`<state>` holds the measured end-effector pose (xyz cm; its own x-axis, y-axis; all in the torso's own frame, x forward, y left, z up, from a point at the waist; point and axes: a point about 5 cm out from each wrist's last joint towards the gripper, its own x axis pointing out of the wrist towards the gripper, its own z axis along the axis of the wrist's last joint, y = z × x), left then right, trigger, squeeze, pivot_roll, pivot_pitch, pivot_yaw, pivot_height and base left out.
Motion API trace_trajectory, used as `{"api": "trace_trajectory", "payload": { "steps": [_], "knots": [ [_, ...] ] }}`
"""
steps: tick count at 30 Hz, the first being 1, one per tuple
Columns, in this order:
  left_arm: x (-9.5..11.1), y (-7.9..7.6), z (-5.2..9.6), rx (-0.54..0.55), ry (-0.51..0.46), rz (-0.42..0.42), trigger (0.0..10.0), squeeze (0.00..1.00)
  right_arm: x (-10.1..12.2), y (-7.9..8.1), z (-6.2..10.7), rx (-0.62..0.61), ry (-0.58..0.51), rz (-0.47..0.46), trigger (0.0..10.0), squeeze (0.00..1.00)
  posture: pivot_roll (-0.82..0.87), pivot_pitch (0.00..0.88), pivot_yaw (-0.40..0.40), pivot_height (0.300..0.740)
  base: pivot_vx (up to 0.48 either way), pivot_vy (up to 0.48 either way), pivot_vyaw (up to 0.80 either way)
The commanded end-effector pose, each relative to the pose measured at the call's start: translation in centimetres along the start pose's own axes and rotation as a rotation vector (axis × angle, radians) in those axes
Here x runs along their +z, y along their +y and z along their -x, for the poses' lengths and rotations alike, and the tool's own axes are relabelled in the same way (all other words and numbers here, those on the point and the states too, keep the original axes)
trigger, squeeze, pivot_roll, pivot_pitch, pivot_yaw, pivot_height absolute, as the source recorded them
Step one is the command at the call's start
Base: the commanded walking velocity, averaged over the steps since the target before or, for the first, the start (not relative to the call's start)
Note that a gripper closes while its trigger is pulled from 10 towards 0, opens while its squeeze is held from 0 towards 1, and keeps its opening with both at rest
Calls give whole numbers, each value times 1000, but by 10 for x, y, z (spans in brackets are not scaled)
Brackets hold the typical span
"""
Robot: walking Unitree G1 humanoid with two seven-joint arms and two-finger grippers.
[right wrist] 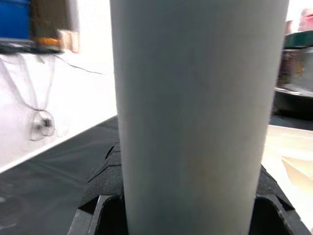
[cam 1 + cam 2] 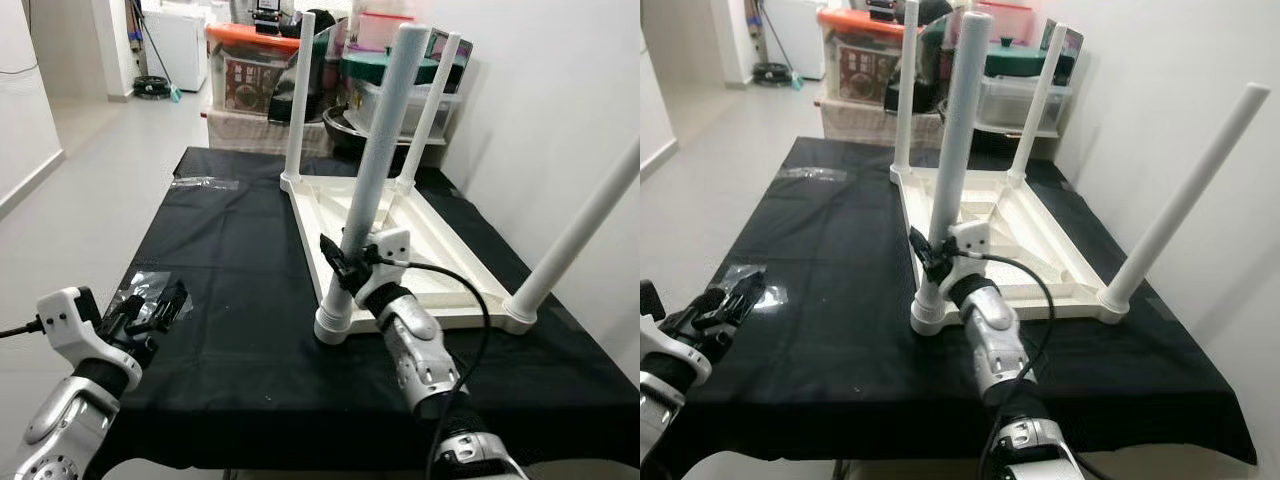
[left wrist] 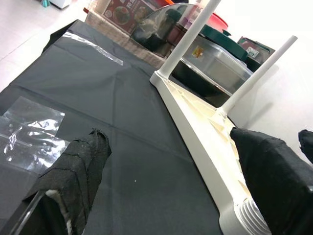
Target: Building children table
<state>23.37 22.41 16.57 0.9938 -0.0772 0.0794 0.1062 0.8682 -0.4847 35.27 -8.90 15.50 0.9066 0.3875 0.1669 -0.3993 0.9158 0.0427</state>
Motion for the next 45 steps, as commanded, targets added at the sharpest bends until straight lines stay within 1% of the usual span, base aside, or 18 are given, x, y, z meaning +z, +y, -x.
{"api": "trace_trajectory", "payload": {
  "steps": [1, 2, 3, 8, 10, 17, 19, 20, 21, 23, 24, 25, 28, 29, 34, 37, 42, 45],
  "knots": [
    [-4, 1, -2, 8, 20, 8, 10000, 0, -24, -9, 10, -121, 128, 23, 10000, 0, 88, 0, -117, 740, 0, 0, 0],
    [-4, 1, -2, 8, 20, 8, 10000, 0, -24, -9, 10, -121, 128, 23, 10000, 0, 88, 0, -117, 740, 0, 0, 0],
    [-4, 1, -1, 10, 19, 10, 10000, 0, -27, -14, 11, -187, 147, 32, 10000, 0, 93, 0, -120, 740, 0, 0, 0],
    [-4, 2, 0, 14, 19, 10, 10000, 0, -30, -19, 12, -290, 184, 60, 10000, 0, 97, 0, -120, 740, 0, 0, 0],
    [-2, 4, 0, 20, 15, 6, 10000, 0, -28, -25, 13, -382, 194, 69, 10000, 0, 101, 0, -119, 740, 0, 0, 0],
    [0, 5, 0, 28, 10, -2, 10000, 0, -24, -31, 14, -488, 187, 72, 10000, 0, 103, 0, -117, 740, 0, 0, 0],
    [0, 5, 0, 28, 10, -2, 10000, 0, -24, -31, 14, -488, 187, 72, 10000, 0, 103, 0, -117, 740, 0, 0, 0],
    [-1, 6, -1, 39, 10, -7, 10000, 0, -26, -38, 16, -554, 199, 51, 10000, 0, 107, 0, -118, 740, 0, 0, 0],
    [-1, 6, -1, 39, 10, -7, 10000, 0, -26, -38, 16, -554, 199, 51, 10000, 0, 107, 0, -118, 740, 0, 0, 0],
    [-2, 8, -1, 61, 9, -12, 10000, 0, -34, -59, 22, -710, 249, -32, 10000, 0, 108, 0, -118, 740, 0, 0, 0],
    [-2, 8, -1, 61, 9, -12, 10000, 0, -34, -59, 22, -710, 249, -32, 10000, 0, 108, 0, -118, 740, 0, 0, 0],
    [-1, 9, -1, 68, 8, -14, 10000, 0, -37, -68, 26, -774, 263, -71, 10000, 0, 108, 0, -118, 740, 0, 0, 0],
    [-1, 10, -1, 73, 7, -14, 10000, 0, -39, -74, 30, -822, 272, -87, 10000, 0, 108, 0, -118, 740, 0, 0, 0],
    [-1, 13, -1, 87, 7, -17, 10000, 0, -37, -83, 35, -890, 254, -85, 10000, 0, 106, 0, -114, 740, 0, 0, 0],
    [-2, 13, -2, 90, 10, -19, 10000, 0, -32, -83, 38, -899, 209, -33, 10000, 0, 101, 0, -109, 740, 0, 0, 0],
    [-2, 15, -3, 95, 13, -22, 10000, 0, -30, -78, 37, -867, 170, 25, 10000, 0, 102, 0, -108, 740, 0, 0, 0],
    [-2, 15, -2, 98, 13, -23, 10000, 0, -29, -78, 36, -862, 154, 42, 10000, 0, 103, 0, -108, 740, 0, 0, 0],
    [-1, 17, -3, 107, 13, -27, 10000, 0, -21, -79, 34, -843, 93, 97, 10000, 0, 105, 0, -106, 740, 0, 0, 0]
  ]
}}
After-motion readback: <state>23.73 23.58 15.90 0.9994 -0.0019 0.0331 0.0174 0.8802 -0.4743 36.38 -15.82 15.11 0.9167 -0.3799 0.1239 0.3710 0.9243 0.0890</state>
